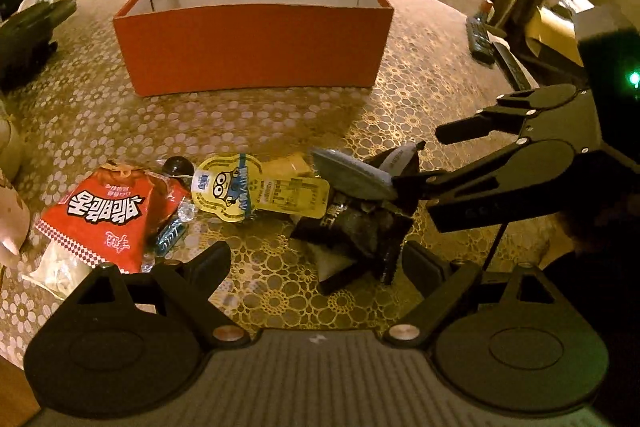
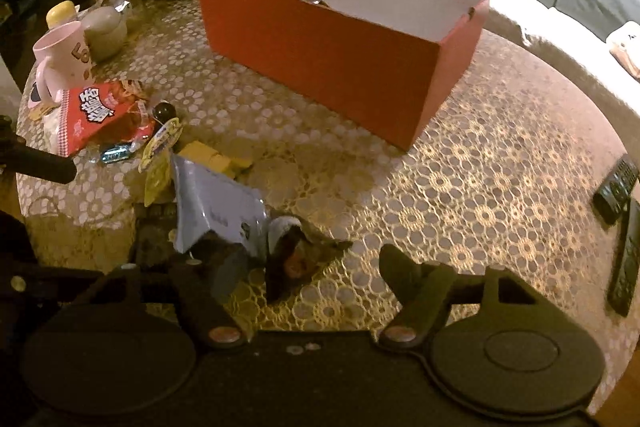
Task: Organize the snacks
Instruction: 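Grasp the black-wrapped snack with the left tool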
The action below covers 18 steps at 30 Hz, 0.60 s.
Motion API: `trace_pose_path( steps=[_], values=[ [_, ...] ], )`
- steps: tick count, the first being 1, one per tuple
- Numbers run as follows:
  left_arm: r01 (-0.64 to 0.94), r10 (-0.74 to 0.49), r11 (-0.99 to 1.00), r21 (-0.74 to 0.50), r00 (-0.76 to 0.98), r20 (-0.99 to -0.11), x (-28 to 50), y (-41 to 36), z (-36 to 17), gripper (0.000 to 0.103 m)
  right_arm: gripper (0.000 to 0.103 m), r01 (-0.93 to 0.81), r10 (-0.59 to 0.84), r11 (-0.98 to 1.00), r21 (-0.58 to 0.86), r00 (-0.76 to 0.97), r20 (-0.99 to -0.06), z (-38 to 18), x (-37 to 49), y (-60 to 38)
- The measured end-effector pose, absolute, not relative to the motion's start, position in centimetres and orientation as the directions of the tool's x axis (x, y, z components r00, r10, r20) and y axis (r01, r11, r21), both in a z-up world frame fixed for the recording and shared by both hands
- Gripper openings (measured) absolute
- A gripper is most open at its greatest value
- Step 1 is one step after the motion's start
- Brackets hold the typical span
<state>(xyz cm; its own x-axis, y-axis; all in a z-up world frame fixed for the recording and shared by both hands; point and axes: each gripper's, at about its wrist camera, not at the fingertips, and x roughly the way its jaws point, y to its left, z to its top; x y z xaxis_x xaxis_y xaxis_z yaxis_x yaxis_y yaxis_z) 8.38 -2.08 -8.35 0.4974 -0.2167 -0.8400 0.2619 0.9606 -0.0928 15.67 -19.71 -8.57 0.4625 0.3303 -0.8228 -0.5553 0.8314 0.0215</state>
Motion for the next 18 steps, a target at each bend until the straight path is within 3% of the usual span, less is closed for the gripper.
trace_pose_path(
  steps=[6, 18],
  values=[
    [0.259, -0.226, 0.96, -0.105, 0.499, -0.836, 8.7, -1.9, -8.3, 0.093, 0.052, -0.566, 0.342, 0.824, 0.037, 0.444, -0.828, -9.5, 16.8, -19.2],
    [0.198, -0.22, 0.971, -0.135, 0.517, -0.827, 9.3, -0.5, -8.1, 0.092, 0.03, -0.547, 0.343, 0.836, 0.039, 0.466, -0.815, -9.8, 16.6, -19.4]
  ],
)
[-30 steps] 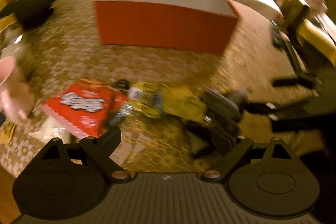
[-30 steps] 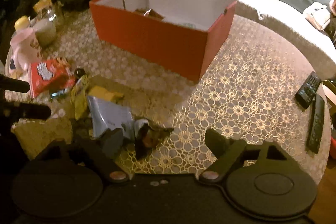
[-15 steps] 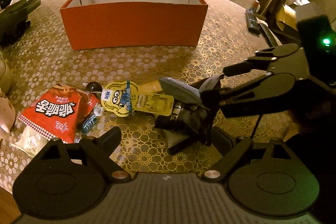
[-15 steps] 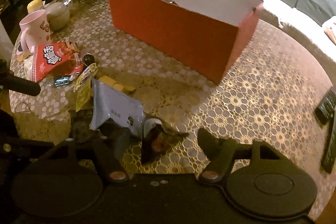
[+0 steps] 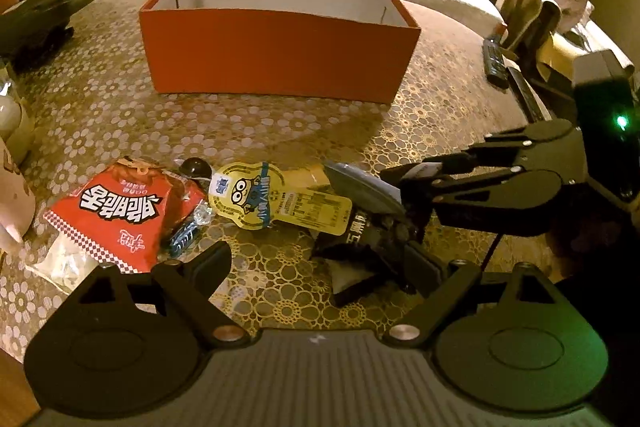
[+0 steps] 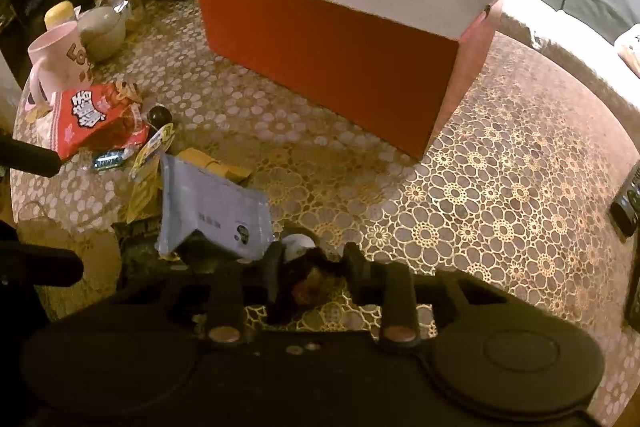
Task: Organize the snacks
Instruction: 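Grasp the black-wrapped snack with the left tool, then carry the black snack into the red box and release it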
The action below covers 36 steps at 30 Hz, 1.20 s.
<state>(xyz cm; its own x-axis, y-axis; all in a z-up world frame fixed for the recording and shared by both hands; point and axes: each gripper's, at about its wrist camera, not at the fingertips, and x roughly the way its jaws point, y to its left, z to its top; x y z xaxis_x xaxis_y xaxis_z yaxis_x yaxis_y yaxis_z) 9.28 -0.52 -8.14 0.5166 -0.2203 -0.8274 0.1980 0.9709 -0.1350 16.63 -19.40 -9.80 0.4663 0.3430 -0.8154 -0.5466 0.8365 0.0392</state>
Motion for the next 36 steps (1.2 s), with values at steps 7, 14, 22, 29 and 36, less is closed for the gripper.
trace_pose_path(
  steps=[7, 14, 22, 29, 36],
  values=[
    [0.254, -0.234, 0.96, -0.114, 0.515, -0.825, 9.2, -1.9, -8.3, 0.092, 0.029, -0.48, 0.342, 0.874, 0.077, 0.496, -0.798, -8.9, 16.0, -21.0],
    [0.398, -0.221, 0.917, 0.008, 0.526, -0.821, 9.5, -5.3, -9.6, 0.089, 0.029, -0.424, 0.357, 0.896, 0.136, 0.502, -0.788, -8.0, 14.9, -23.1],
    [0.44, -0.199, 0.896, 0.049, 0.499, -0.844, 10.6, -6.8, -11.0, 0.08, 0.029, -0.407, 0.371, 0.898, 0.166, 0.496, -0.785, -8.1, 14.7, -23.5],
    [0.433, -0.214, 0.901, 0.019, 0.483, -0.849, 10.8, -6.5, -11.4, 0.065, 0.029, -0.394, 0.367, 0.903, 0.172, 0.499, -0.785, -8.2, 14.7, -23.8],
    [0.394, -0.237, 0.918, -0.032, 0.484, -0.842, 10.6, -5.3, -11.0, 0.056, 0.029, -0.383, 0.366, 0.907, 0.176, 0.508, -0.779, -7.8, 14.4, -23.9]
  ],
)
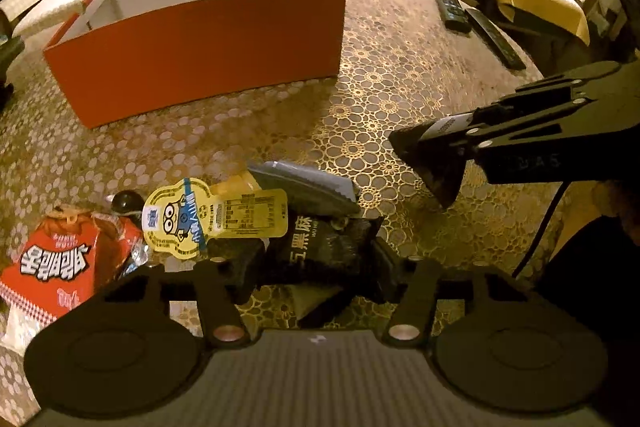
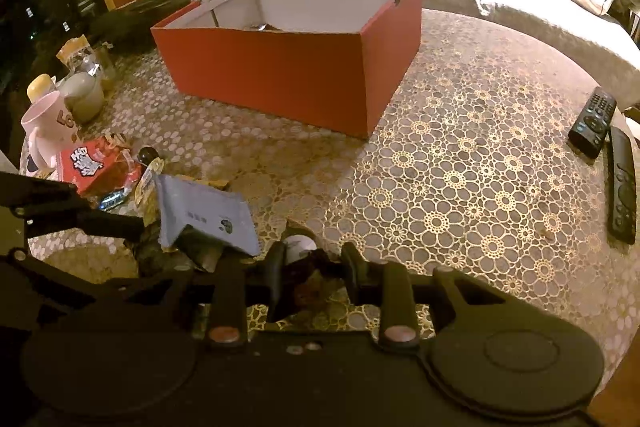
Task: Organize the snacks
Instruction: 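Carry the black snack into the red box and release it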
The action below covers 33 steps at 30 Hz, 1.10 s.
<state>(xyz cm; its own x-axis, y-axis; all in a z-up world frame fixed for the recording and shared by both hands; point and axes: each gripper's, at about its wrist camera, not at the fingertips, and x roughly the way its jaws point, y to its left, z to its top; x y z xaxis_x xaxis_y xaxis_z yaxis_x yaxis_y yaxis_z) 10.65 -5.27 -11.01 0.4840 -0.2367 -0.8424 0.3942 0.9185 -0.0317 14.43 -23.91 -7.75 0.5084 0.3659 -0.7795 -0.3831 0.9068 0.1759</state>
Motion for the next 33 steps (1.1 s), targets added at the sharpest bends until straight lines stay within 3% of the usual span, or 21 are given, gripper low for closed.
trace_pose_path(
  steps=[16, 33],
  values=[
    [0.349, -0.292, 0.93, -0.114, 0.513, -0.807, 7.1, -2.8, -7.3, 0.055, 0.029, -0.375, 0.388, 0.907, 0.192, 0.563, -0.73, -4.0, 11.4, -24.3],
    [0.252, -0.233, 0.965, -0.076, 0.678, -0.697, 9.7, -1.7, 0.0, 0.055, 0.029, -0.416, 0.411, 0.898, 0.147, 0.67, -0.618, 2.9, 12.0, -22.9]
  ],
)
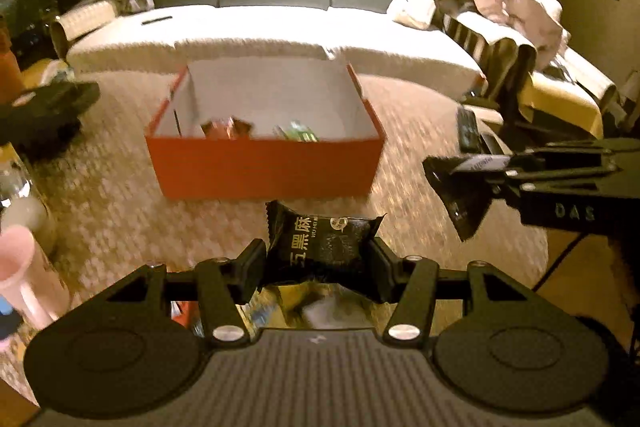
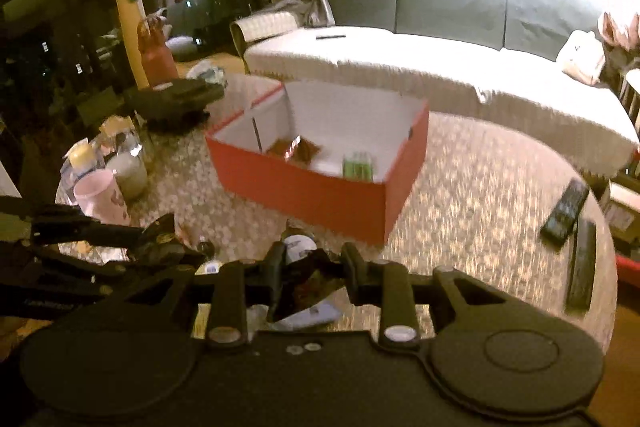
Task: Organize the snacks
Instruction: 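Carry the black snack into the red box and release it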
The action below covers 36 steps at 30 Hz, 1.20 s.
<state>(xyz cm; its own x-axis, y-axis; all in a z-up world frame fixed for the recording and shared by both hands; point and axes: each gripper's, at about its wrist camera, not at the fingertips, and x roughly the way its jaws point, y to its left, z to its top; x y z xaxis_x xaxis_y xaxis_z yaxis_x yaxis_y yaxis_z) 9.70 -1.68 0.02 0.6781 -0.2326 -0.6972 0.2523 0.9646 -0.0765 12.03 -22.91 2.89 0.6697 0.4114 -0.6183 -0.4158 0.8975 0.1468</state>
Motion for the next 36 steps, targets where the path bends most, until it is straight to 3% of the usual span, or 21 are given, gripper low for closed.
trace_pose_path(
  steps=[17, 36],
  values=[
    [0.176, -0.135, 0.984, -0.006, 0.73, -0.67, 21.9, -0.6, 3.5, 0.055, 0.029, -0.404, 0.375, 0.91, 0.094, 0.705, -0.602, 5.5, 22.6, -20.3],
    [0.114, -0.02, 0.992, 0.057, 0.579, -0.815, 34.0, 0.3, -3.4, 0.055, 0.029, -0.432, 0.311, 0.901, 0.039, 0.58, -0.753, -1.3, 34.0, -15.4]
  ],
)
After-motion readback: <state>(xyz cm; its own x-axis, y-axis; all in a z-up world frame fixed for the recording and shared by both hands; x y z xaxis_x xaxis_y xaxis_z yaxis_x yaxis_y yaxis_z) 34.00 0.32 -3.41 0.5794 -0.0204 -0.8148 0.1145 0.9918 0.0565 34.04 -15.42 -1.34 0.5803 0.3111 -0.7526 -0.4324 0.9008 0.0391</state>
